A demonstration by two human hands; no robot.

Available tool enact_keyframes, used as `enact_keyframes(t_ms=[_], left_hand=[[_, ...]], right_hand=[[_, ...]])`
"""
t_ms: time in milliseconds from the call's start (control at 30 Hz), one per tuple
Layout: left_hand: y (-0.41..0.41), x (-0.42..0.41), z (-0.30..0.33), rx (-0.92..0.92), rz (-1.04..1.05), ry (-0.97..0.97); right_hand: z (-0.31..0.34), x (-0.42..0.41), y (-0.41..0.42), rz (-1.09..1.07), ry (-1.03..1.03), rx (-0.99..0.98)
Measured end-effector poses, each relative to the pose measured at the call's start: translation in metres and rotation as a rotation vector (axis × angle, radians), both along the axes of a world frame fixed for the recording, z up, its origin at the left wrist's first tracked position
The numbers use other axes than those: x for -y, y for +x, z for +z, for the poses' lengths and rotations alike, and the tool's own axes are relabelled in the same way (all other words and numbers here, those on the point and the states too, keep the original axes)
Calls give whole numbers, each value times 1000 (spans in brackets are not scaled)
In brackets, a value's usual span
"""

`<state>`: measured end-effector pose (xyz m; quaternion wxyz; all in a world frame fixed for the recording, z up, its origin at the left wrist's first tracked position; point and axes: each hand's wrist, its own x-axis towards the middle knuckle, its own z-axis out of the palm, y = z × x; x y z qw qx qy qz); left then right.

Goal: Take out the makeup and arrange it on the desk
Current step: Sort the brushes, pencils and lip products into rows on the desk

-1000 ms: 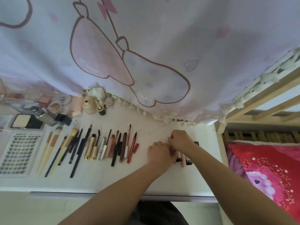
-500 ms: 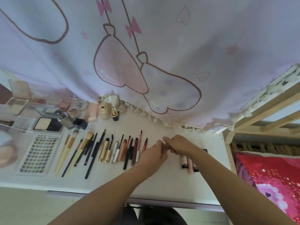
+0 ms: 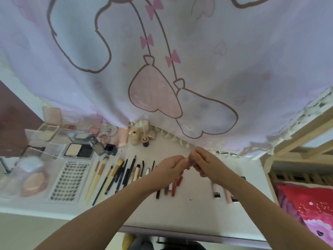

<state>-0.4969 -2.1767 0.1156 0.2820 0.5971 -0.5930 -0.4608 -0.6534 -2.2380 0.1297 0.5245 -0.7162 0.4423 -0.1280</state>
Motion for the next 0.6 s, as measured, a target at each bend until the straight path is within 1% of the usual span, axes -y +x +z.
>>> enact_keyframes(t_ms=[67,167,233,267,333,400,467,500,533,600], left_hand=[[7,-1,7,19,-20,-20],[14,-3,12,101,-68,-49],[15,-2,16,144,-100,-63],[16,-2,17,146,-104,-68],[17,-1,19,110,-83,-60],[18,0,20,53,-59,-21],[18,-1,21,18,-62,13],[18,-1,21,27,-70,14],[17,0,21,50,-82,9],[16,1,21,90,-107,6]], right_hand=[[10,1,-2,84,78,5],[26,3,-2,123,190,-38],[33,5,-1,173,188,-146],[34,6,-1,192,173,-166],[31,10,-4,212,148,-120],[28,13,-10,225,165,-55],[29,16,-14,222,261,12],[31,17,-14,207,309,14],[33,16,-13,198,342,-18],[35,16,-10,191,330,-135]])
